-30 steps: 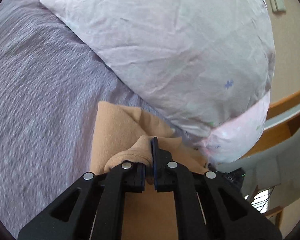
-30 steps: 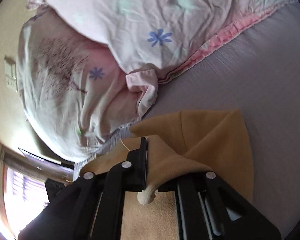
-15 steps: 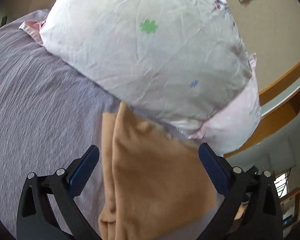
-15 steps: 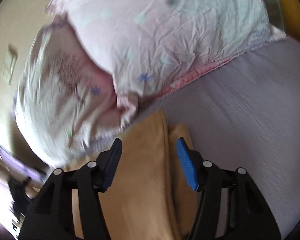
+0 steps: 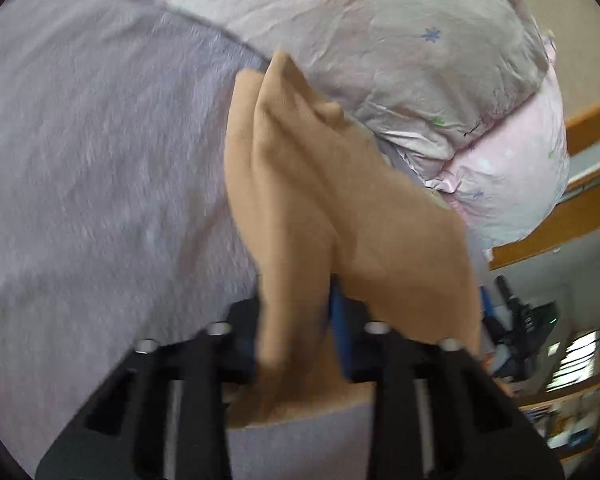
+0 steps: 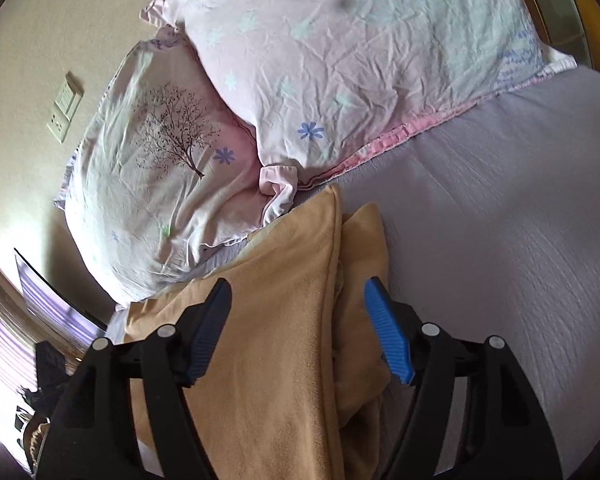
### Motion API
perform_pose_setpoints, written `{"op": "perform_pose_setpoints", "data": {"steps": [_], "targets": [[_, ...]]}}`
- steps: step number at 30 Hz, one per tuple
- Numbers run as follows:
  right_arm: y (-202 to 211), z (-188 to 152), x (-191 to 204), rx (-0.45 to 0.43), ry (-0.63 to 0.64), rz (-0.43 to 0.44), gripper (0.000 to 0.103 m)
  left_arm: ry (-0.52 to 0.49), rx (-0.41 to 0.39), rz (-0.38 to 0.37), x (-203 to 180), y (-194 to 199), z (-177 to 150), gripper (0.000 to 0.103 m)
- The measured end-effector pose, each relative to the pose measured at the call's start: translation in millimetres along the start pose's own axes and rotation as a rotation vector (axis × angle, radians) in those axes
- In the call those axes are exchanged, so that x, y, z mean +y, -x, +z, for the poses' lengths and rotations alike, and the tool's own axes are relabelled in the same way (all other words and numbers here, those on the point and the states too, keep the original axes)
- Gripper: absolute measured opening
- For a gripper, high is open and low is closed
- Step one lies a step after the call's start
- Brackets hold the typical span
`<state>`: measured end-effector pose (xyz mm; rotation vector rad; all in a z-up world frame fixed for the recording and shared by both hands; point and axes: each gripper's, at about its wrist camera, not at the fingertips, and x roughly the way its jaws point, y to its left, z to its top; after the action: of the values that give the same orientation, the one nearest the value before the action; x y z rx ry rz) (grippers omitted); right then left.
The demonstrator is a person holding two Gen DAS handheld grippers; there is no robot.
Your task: Fold small clothes
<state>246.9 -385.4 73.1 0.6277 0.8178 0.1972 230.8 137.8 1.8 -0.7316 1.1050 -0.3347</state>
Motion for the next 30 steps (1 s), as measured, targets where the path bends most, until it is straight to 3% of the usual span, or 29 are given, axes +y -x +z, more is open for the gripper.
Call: {"op": "perform_pose_setpoints", "data": {"steps": [5, 9, 14, 16, 17, 19, 20, 22, 23, 24, 26, 28, 30], "targets": [[16.4, 3.0, -15.8, -0.075, -0.098, 0.053, 0.071, -0.008, -0.048, -0.120, -22.7, 17.6, 5.2, 0.019], [27.6, 6.5, -27.1, -0.139, -0.156, 0.055, 0.071, -0.136, -0.058, -0.227, -101.4, 18.6, 5.4, 0.018], [41.7, 11.2, -41.5, -0.202, -0.163, -0.017, 0.071, -0.327, 0.084, -0.344, -220.2, -59.4, -26.6, 0.019], [44.3, 11.4, -49.5, -0.206, -0.189, -0.041, 0.072, -0.376, 0.198, -0.355, -253.6, -108.6, -47.9, 0.023], [42.7, 10.7, -53.4, -0.192, -0.209, -0.026, 0.072, -0.392, 0.253, -0.348, -264.3, -127.7, -56.1, 0.028], [39.3, 10.7, -54.5, -0.170, -0.212, -0.031, 0.072, -0.406, 0.322, -0.344, -274.4, -148.2, -65.2, 0.028], [37.9, 10.7, -53.3, -0.162, -0.208, -0.032, 0.072, -0.396, 0.334, -0.386, -274.1, -147.9, -65.0, 0.028], [36.3, 11.5, -49.4, -0.152, -0.191, -0.019, 0.072, -0.398, 0.292, -0.435, -266.8, -125.9, -59.5, 0.041], [37.3, 11.7, -47.3, -0.151, -0.183, -0.011, 0.072, -0.405, 0.241, -0.431, -260.2, -108.6, -55.0, 0.063], [40.2, 12.1, -45.3, -0.152, -0.177, 0.008, 0.072, -0.406, 0.166, -0.409, -249.4, -87.3, -48.9, 0.076], [42.6, 14.3, -41.3, -0.120, -0.160, 0.057, 0.072, -0.410, 0.083, -0.320, -229.6, -61.3, -39.2, 0.077], [30.5, 20.4, -35.6, 0.014, -0.150, 0.078, 0.074, -0.412, 0.053, -0.192, -209.6, -50.1, -31.3, 0.077], [12.5, 23.8, -33.2, 0.162, -0.164, 0.083, 0.074, -0.379, 0.083, -0.087, -185.0, -54.9, -22.0, 0.077]]}}
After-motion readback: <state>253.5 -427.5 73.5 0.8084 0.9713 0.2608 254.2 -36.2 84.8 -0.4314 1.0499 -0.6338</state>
